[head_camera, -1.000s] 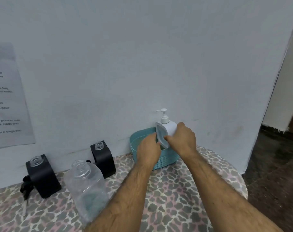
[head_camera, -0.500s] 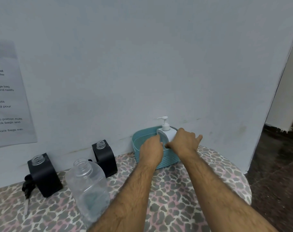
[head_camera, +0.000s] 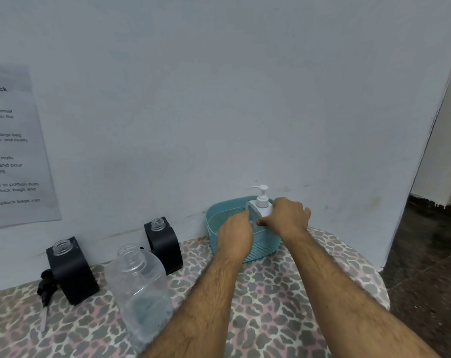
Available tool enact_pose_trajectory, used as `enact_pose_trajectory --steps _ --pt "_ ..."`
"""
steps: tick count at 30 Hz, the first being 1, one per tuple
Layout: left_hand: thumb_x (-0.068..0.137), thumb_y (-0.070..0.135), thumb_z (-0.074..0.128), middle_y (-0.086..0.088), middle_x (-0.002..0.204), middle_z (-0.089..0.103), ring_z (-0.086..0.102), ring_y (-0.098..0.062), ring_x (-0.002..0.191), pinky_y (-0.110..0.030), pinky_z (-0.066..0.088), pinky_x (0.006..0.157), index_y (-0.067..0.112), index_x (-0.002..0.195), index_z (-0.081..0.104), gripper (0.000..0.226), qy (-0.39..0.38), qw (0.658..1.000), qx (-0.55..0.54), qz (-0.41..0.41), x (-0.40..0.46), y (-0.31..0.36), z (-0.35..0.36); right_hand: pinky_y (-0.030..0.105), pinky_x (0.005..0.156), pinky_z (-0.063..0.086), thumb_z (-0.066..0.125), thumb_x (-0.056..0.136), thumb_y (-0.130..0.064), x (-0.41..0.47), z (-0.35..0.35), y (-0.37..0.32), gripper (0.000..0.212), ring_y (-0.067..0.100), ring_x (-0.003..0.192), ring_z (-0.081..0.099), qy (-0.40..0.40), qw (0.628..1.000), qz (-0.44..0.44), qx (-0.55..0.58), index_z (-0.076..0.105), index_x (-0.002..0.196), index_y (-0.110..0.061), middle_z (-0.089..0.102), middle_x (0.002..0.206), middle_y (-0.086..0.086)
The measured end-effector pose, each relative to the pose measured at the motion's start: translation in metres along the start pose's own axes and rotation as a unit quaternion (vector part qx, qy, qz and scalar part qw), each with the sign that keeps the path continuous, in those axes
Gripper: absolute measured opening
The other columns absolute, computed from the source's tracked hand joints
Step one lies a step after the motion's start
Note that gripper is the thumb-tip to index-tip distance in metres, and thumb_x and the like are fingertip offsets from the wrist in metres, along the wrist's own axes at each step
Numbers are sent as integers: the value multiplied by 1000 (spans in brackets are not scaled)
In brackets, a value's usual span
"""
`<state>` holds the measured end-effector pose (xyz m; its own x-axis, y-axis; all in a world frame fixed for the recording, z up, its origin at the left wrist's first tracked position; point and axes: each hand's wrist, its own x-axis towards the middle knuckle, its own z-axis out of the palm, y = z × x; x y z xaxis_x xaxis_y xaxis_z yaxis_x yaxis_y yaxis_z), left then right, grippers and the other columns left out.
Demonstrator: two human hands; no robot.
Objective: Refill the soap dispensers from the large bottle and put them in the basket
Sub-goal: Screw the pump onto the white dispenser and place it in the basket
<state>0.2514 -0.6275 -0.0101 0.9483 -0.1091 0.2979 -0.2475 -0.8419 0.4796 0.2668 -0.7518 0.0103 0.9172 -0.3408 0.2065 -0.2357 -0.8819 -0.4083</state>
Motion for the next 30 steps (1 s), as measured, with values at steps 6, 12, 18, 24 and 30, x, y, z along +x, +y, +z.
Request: enact_pose_trajectory --steps 6,12,18,24,30 --pt "103 20 41 -4 103 68 62 -22 93 -39 51 83 14 103 64 24 -2 1000 2 2 1 -1 1 43 100 39 78 71 -58 -3 2 0 45 24 105 60 11 1000 -3 5 64 98 -26 69 98 -1" --pt "102 22 46 -3 119 65 57 -19 113 -43 34 113 12 120 62 26 57 995 -9 82 -10 4 -14 37 77 46 71 87 -39 -30 -11 9 38 32 93 64 139 978 -38 153 68 105 -6 72 98 14" --pt "104 34 43 -4 156 39 29 -20 146 -42 9 123 11 149 39 51 37 990 84 104 -53 2 -32 33 64 47 62 91 -23 -60 -15 20 15 29 82 65 136 969 -80 187 68 88 -9 68 82 5" --pt "102 42 44 -7 164 21 14 -22 152 -41 3 124 11 155 27 63 3 991 87 102 -118 0 -47 40 98 45 58 97 -26 -102 -17 24 37 30 116 58 84 974 -121 175 64 126 -3 67 123 13" --pt "102 42 45 -7 165 18 10 -20 153 -39 2 126 11 155 24 65 14 988 75 137 -183 -4 -62 35 104 39 56 99 -26 -149 -26 9 40 28 125 53 40 967 -156 199 59 133 -5 61 134 13"
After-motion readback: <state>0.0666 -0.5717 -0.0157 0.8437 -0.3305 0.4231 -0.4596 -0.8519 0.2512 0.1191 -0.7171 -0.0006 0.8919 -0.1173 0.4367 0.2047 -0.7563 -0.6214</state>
